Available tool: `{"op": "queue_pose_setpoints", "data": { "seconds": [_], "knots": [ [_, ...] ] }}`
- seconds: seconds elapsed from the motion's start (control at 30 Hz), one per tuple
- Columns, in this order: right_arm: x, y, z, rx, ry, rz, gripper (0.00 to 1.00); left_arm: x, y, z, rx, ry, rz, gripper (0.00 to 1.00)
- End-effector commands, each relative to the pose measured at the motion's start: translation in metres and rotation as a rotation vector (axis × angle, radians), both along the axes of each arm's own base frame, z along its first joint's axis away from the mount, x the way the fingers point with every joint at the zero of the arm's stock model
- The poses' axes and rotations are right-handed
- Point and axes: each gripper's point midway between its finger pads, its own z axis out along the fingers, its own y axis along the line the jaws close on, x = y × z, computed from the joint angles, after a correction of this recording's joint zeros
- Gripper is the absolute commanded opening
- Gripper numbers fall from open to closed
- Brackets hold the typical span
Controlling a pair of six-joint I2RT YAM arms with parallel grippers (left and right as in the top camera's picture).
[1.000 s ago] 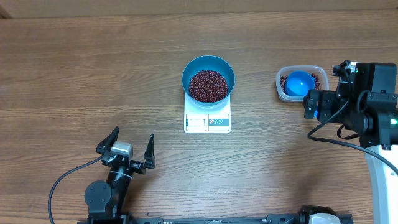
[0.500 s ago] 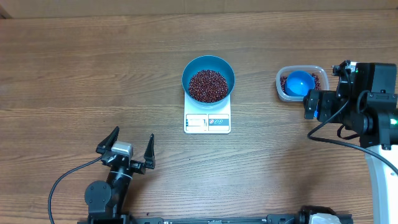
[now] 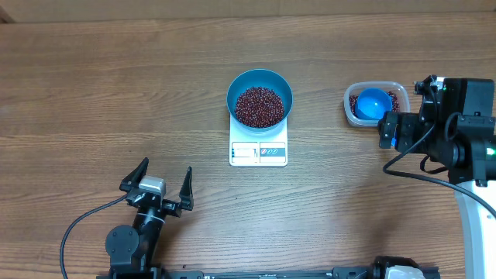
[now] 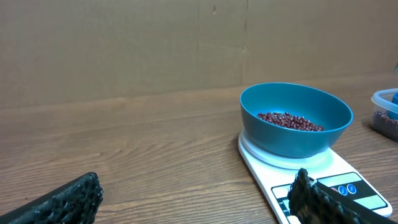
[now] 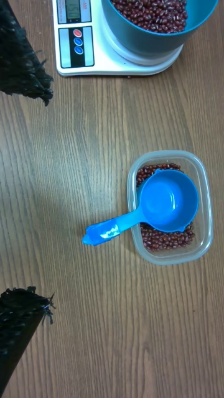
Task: Scoop item into bowl and weigh 150g on scale
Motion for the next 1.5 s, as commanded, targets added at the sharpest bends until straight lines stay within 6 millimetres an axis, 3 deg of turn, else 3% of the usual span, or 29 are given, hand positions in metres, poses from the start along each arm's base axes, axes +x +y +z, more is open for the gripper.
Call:
{"op": "queue_pose_setpoints", "data": {
  "seconds": [0.0,0.3,0.53,0.63,0.87,1.13,1.47],
  "knots": [
    [0.002,0.001,0.007,0.000,-0.022,0.007,1.00,0.000,0.003,0.001,0.020,-0.013,0.015,1.00],
    [0.008,0.005,0.008,0.034,-0.039,0.004,1.00,0.000,0.003,0.001,0.020,-0.013,0.015,0.99],
    [0.053,0.016,0.033,0.072,-0.321,0.063,1.00,0.000,0.003,0.001,0.020,-0.013,0.015,0.99],
    [0.061,0.030,0.028,0.126,-0.427,0.131,1.00,0.000,0.003,0.001,0.020,-0.013,0.015,0.99],
    [0.049,0.037,-0.028,0.134,-0.524,0.163,1.00,0.000,0.003,0.001,0.020,-0.013,0.015,0.99],
    [0.020,0.049,-0.020,0.099,-0.934,0.255,1.00,0.000,0.003,0.001,0.020,-0.013,0.015,0.99],
    [-0.025,0.056,-0.052,0.080,-1.064,0.282,1.00,0.000,0.003,0.001,0.020,-0.013,0.015,0.99]
  ]
}}
